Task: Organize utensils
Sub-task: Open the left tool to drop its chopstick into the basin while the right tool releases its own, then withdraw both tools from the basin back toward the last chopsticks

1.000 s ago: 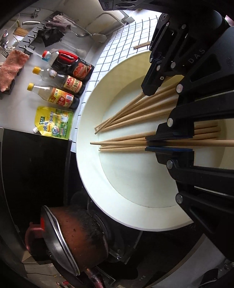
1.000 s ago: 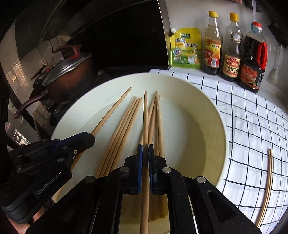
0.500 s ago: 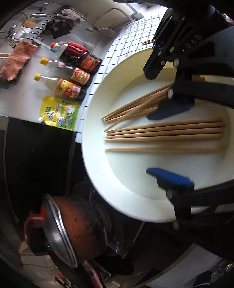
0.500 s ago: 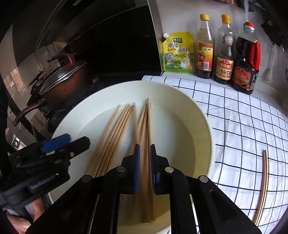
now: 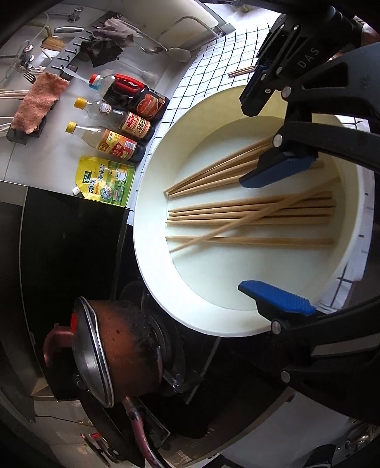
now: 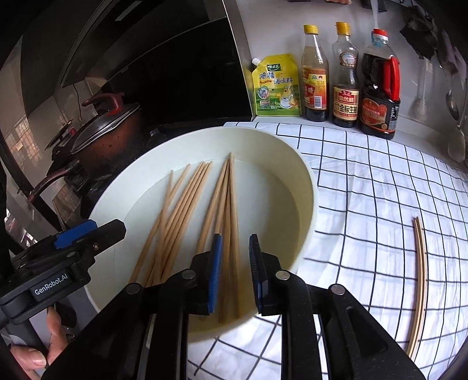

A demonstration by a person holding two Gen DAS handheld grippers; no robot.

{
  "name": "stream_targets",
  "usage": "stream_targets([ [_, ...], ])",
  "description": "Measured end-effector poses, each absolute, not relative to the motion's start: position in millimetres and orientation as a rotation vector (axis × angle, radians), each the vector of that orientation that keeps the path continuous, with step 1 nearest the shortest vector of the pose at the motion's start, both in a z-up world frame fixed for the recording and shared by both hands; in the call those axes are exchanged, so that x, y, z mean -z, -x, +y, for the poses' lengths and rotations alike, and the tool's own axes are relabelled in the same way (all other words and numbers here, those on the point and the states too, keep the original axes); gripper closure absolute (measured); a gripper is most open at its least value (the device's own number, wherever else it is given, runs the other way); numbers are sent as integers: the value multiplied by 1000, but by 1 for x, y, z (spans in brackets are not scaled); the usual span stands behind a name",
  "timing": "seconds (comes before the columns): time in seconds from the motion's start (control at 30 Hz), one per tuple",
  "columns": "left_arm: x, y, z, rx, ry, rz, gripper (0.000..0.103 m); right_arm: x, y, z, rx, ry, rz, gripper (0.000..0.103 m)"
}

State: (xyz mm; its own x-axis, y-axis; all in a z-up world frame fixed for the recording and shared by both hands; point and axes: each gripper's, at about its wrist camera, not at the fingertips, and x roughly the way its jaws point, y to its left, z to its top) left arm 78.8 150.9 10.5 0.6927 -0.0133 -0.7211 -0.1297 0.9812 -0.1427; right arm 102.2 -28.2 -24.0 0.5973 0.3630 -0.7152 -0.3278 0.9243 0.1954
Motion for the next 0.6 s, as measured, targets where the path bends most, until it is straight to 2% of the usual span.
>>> stream_targets([
  [0.27,-7,-68,141,-66,191,799,35,20,-83,-45,-413,-76,819,83],
  [0.4,-9,-61,132,-58,185,791,33,14,-71,-54,-413,-78,787,78],
  [0.6,-15,-53,116,-38,173,772,32,5,-57,-71,-396,-81,755,77],
])
